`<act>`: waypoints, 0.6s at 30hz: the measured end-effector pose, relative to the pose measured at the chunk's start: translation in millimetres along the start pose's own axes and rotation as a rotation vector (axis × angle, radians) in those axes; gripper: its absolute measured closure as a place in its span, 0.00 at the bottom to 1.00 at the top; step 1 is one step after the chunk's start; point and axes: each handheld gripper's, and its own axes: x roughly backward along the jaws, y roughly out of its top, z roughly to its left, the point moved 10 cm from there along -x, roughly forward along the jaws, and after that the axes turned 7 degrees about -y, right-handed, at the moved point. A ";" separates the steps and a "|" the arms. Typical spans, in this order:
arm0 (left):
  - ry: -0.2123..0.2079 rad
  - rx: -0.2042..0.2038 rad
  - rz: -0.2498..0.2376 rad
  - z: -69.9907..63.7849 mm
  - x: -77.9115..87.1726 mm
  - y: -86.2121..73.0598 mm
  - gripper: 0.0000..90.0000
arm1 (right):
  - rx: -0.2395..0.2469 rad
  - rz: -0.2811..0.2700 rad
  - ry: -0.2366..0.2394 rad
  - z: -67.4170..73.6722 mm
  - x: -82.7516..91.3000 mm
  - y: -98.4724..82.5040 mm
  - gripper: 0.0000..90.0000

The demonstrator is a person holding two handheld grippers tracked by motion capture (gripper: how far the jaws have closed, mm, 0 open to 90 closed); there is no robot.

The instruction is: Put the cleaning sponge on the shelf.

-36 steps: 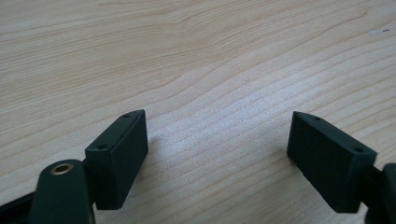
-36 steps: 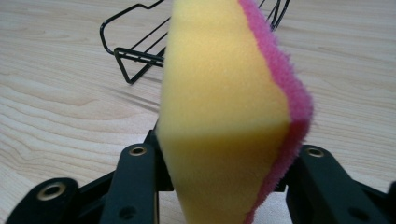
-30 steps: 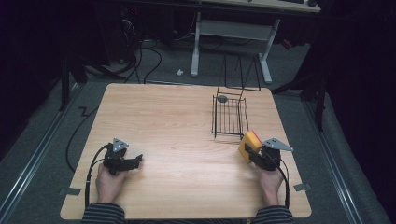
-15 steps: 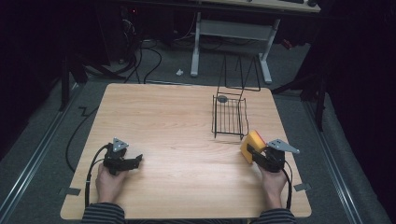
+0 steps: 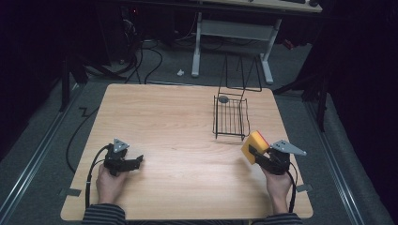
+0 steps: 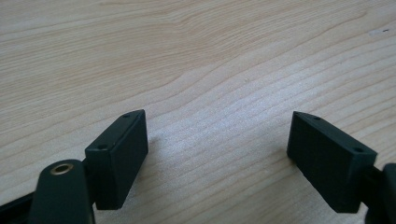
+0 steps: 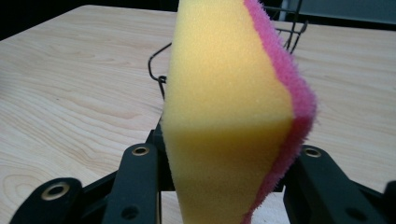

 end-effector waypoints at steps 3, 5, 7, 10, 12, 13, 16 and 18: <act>0.000 0.000 0.000 0.0 0.0 0.0 0.23 | 0.007 -0.017 0.019 5.8 4.0 9.0 0.67; 0.000 0.000 0.000 0.0 0.0 0.0 0.23 | 0.013 -0.028 0.030 9.8 6.0 14.2 0.67; 0.000 0.000 -0.001 0.0 0.0 0.0 0.23 | 0.018 -0.031 0.046 13.0 6.7 17.8 0.67; 0.000 0.000 0.000 0.0 0.0 0.0 0.23 | 0.029 -0.022 0.053 15.9 5.8 21.9 0.67; 0.000 0.000 0.000 0.0 0.0 0.0 0.23 | 0.027 -0.029 0.066 17.9 6.2 26.1 0.67; -0.001 0.000 0.000 -0.1 0.0 0.0 0.23 | 0.025 -0.031 0.072 18.6 6.6 28.2 0.67; -0.001 0.000 0.000 -0.1 0.0 0.0 0.23 | 0.028 -0.041 0.086 21.4 7.3 35.0 0.67; -0.001 0.000 0.000 -0.1 0.0 0.0 0.23 | 0.023 -0.045 0.099 23.1 6.4 38.7 0.67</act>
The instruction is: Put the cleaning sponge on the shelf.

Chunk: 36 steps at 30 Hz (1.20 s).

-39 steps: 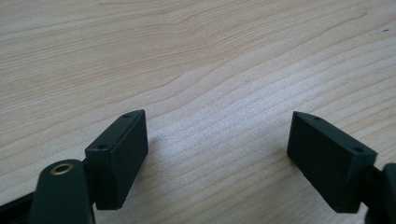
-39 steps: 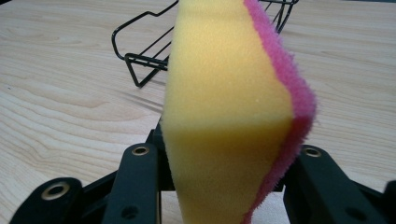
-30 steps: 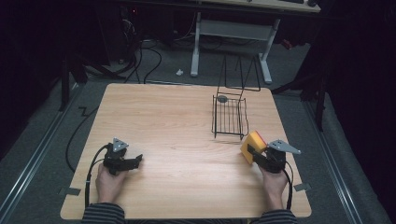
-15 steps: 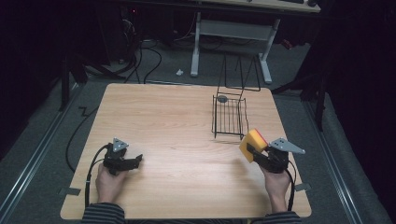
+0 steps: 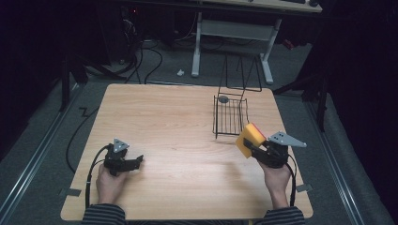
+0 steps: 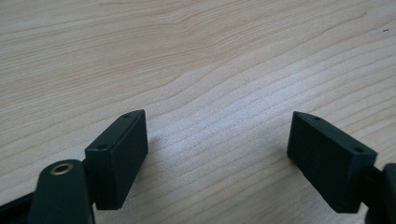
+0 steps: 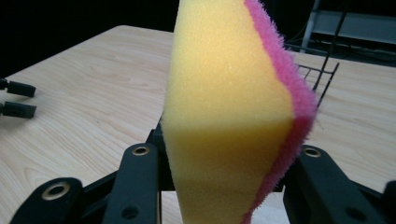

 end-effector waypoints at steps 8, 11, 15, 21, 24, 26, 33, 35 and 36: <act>0.000 0.000 0.000 0.0 0.0 0.0 0.23 | 0.016 0.000 0.022 6.2 -7.5 17.8 0.67; 0.000 0.000 0.000 0.0 0.0 0.0 0.23 | 0.021 -0.007 0.026 8.1 -11.1 24.3 0.67; 0.000 0.000 0.000 0.0 0.0 0.0 0.23 | 0.031 0.005 0.029 9.4 -18.5 29.8 0.67; 0.000 0.000 0.000 0.0 0.0 0.0 0.23 | 0.031 -0.006 0.014 7.3 -27.2 36.9 0.67; 0.000 0.000 0.000 0.0 0.0 0.0 0.23 | 0.032 0.008 0.007 5.1 -34.1 38.1 0.67; 0.000 0.000 0.000 0.0 0.0 0.0 0.23 | 0.035 0.006 0.000 3.9 -38.3 40.0 0.67; 0.000 0.000 0.000 0.1 0.0 0.0 0.23 | 0.048 0.020 -0.029 -0.5 -56.3 45.3 0.67; 0.000 0.000 0.000 0.1 0.0 0.0 0.23 | 0.051 0.026 -0.039 -3.2 -63.5 45.4 0.67; 0.000 0.000 0.000 0.0 0.0 0.0 0.23 | 0.050 0.038 -0.044 -4.3 -66.9 44.9 0.67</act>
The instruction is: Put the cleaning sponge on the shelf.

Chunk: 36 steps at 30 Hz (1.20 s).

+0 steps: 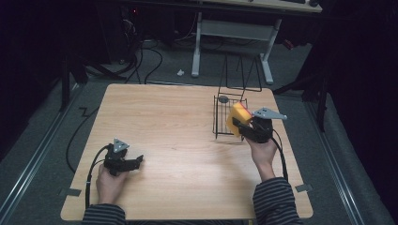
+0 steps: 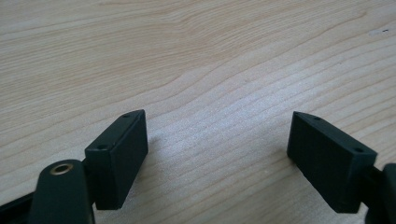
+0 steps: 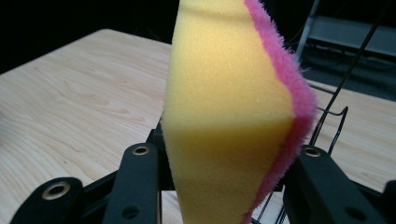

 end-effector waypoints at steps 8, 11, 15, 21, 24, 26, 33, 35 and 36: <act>0.000 0.000 0.000 0.0 0.0 0.0 0.23 | -0.015 0.004 -0.021 -5.3 -21.1 2.1 0.67; 0.000 0.000 0.000 0.1 0.0 0.0 0.23 | -0.025 0.002 -0.031 -8.7 -29.7 0.1 0.67; 0.000 0.000 0.000 0.0 0.0 0.0 0.23 | -0.053 0.005 -0.042 -13.1 -39.6 -3.0 0.67; 0.000 0.000 0.000 0.0 0.0 0.0 0.23 | -0.047 0.034 -0.045 -14.2 -52.7 -1.0 0.67; 0.000 0.000 0.000 0.1 0.0 0.0 0.23 | -0.051 0.035 -0.052 -14.7 -59.9 2.2 0.67; 0.000 0.000 0.000 0.0 0.0 -0.1 0.23 | -0.046 0.034 -0.057 -15.5 -65.6 3.5 0.67; -0.001 -0.001 0.000 0.0 0.0 0.0 0.23 | -0.053 0.042 -0.071 -17.2 -84.2 5.7 0.67; 0.000 -0.001 0.000 0.0 0.0 0.0 0.23 | -0.062 0.043 -0.074 -18.5 -88.3 5.7 0.67; 0.000 -0.001 0.000 0.0 0.0 0.0 0.23 | -0.070 0.044 -0.075 -19.0 -90.2 5.2 0.67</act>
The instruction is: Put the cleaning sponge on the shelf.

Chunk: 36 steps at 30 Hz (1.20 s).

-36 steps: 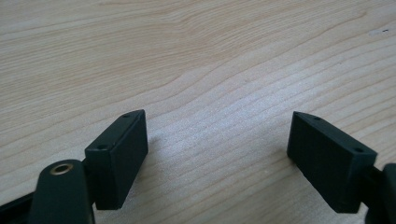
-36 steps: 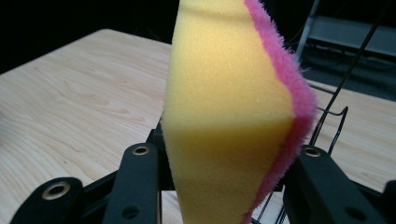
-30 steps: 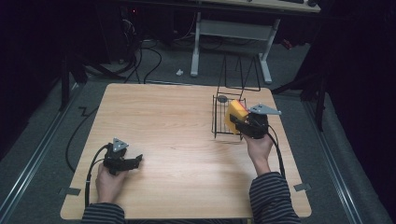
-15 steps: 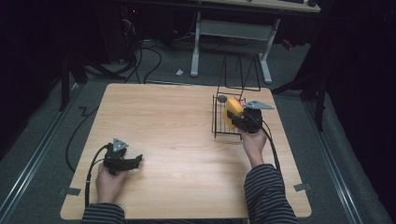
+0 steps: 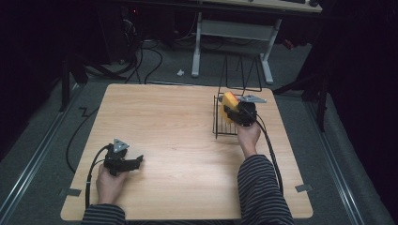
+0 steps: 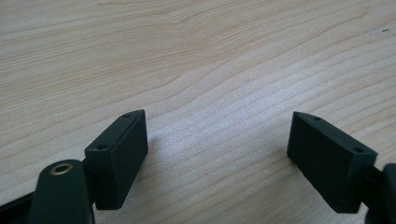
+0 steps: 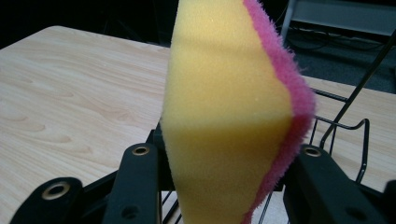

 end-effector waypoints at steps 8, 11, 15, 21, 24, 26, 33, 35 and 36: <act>0.000 0.000 0.000 0.0 0.0 0.0 0.23 | 0.006 0.012 -0.041 -9.3 -14.2 -3.0 0.67; 0.000 0.000 0.000 0.0 0.0 0.0 0.23 | 0.002 0.017 -0.052 -11.6 -17.4 -3.8 0.67; 0.000 0.000 0.000 0.0 0.0 0.0 0.23 | 0.010 0.030 -0.058 -13.3 -22.5 -6.8 0.67; 0.000 0.000 0.000 0.0 0.0 0.0 0.23 | 0.009 0.050 -0.054 -11.7 -27.5 -12.2 0.67; 0.000 0.000 0.000 0.0 0.0 0.0 0.23 | 0.012 0.051 -0.053 -11.5 -28.5 -12.8 0.66; 0.000 0.000 0.000 0.0 0.0 0.0 0.23 | 0.014 0.053 -0.053 -11.4 -28.5 -12.7 0.65; 0.000 0.000 0.000 0.0 0.0 0.0 0.23 | 0.001 0.077 -0.036 -11.9 -29.4 -16.6 0.55; 0.000 0.000 0.000 0.0 0.0 0.0 0.23 | -0.005 0.079 -0.031 -11.6 -29.1 -16.5 0.51; 0.000 0.000 0.000 0.0 0.0 0.0 0.23 | -0.011 0.080 -0.032 -12.0 -28.8 -16.2 0.47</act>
